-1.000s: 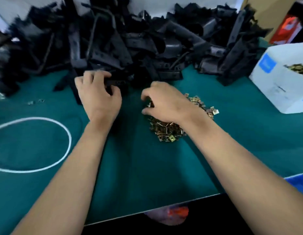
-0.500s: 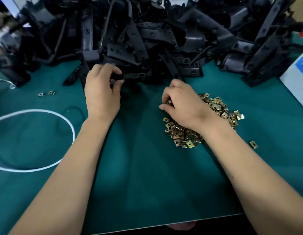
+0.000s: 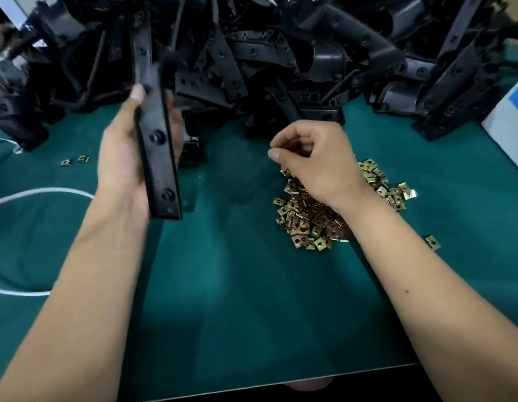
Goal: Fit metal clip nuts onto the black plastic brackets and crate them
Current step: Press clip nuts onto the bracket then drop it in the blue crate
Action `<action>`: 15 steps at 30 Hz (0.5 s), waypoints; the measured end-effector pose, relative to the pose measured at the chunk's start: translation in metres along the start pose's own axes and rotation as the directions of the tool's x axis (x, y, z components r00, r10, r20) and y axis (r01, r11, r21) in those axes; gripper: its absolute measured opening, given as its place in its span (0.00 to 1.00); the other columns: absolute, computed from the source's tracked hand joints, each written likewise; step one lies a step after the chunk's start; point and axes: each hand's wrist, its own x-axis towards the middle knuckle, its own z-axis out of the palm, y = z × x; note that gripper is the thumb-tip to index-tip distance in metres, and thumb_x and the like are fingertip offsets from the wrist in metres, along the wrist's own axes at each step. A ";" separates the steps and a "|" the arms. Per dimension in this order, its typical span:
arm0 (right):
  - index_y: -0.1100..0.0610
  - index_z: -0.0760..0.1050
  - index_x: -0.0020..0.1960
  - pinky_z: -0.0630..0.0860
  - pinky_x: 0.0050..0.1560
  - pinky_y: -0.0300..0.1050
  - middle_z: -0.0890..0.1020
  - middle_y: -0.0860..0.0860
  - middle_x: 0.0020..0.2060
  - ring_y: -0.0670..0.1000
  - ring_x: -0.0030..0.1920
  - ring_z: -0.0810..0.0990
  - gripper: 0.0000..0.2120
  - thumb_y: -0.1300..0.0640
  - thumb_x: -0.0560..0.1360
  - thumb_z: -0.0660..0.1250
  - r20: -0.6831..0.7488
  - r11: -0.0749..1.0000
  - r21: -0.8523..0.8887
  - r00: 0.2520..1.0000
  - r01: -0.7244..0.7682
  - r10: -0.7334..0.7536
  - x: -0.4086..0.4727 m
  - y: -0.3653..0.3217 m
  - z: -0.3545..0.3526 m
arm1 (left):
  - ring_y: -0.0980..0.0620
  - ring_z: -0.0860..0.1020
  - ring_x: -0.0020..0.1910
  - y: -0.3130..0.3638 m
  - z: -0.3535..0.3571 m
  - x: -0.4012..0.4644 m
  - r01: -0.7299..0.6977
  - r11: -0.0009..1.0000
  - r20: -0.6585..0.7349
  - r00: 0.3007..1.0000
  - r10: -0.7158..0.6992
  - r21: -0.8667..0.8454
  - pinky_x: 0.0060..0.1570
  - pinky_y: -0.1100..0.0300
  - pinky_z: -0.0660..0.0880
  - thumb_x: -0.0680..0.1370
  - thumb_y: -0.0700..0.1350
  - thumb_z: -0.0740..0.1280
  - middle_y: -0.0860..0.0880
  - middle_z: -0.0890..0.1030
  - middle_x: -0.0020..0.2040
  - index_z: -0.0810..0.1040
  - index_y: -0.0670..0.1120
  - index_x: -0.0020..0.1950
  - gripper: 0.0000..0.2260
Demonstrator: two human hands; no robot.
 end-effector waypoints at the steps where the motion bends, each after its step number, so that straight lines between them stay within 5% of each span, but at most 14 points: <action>1: 0.56 0.85 0.48 0.79 0.40 0.38 0.86 0.47 0.38 0.45 0.37 0.84 0.04 0.62 0.74 0.77 0.017 1.000 0.004 1.000 -0.004 0.004 0.001 0.002 0.000 | 0.56 0.79 0.33 -0.005 0.000 0.000 0.052 0.998 0.017 0.998 -0.053 0.019 0.33 0.65 0.76 0.83 0.51 0.64 0.52 0.82 0.40 0.84 0.45 0.47 0.14; 4: 0.56 0.86 0.50 0.82 0.44 0.42 0.86 0.46 0.41 0.45 0.41 0.85 0.07 0.64 0.74 0.77 0.050 0.999 -0.032 0.999 0.003 -0.001 0.001 0.005 -0.001 | 0.53 0.79 0.37 -0.015 0.005 0.002 0.108 0.994 0.039 0.993 -0.108 -0.004 0.37 0.61 0.78 0.85 0.52 0.61 0.49 0.79 0.45 0.77 0.42 0.57 0.14; 7: 0.56 0.85 0.50 0.80 0.35 0.38 0.86 0.48 0.39 0.44 0.35 0.83 0.06 0.64 0.75 0.76 0.037 1.000 -0.002 0.999 -0.007 0.007 0.002 0.006 0.000 | 0.38 0.84 0.57 -0.020 0.006 0.002 0.125 0.975 0.138 0.985 -0.100 -0.182 0.57 0.45 0.82 0.87 0.51 0.56 0.37 0.83 0.60 0.82 0.36 0.60 0.22; 9: 0.56 0.85 0.50 0.76 0.32 0.36 0.86 0.49 0.37 0.45 0.32 0.82 0.04 0.62 0.77 0.74 0.016 0.999 0.044 1.000 -0.023 0.023 0.002 0.006 0.000 | 0.36 0.81 0.63 -0.020 0.009 0.000 0.173 0.970 0.245 0.961 -0.128 -0.173 0.61 0.43 0.80 0.87 0.55 0.51 0.35 0.79 0.67 0.82 0.35 0.64 0.28; 12: 0.56 0.85 0.48 0.72 0.30 0.36 0.86 0.50 0.35 0.46 0.31 0.79 0.07 0.58 0.81 0.69 -0.004 0.993 0.101 0.998 -0.058 0.059 0.004 0.004 -0.001 | 0.49 0.83 0.49 -0.019 0.008 -0.001 0.247 0.968 0.402 0.893 -0.204 -0.055 0.49 0.57 0.81 0.87 0.58 0.48 0.41 0.78 0.70 0.78 0.38 0.69 0.29; 15: 0.59 0.85 0.49 0.69 0.29 0.36 0.85 0.52 0.35 0.48 0.33 0.77 0.08 0.60 0.83 0.67 0.051 0.931 0.328 0.987 -0.159 0.150 0.003 0.002 -0.002 | 0.54 0.72 0.39 -0.020 0.006 0.001 0.158 0.981 0.417 0.888 -0.193 0.117 0.36 0.64 0.70 0.86 0.58 0.53 0.45 0.81 0.61 0.70 0.40 0.70 0.24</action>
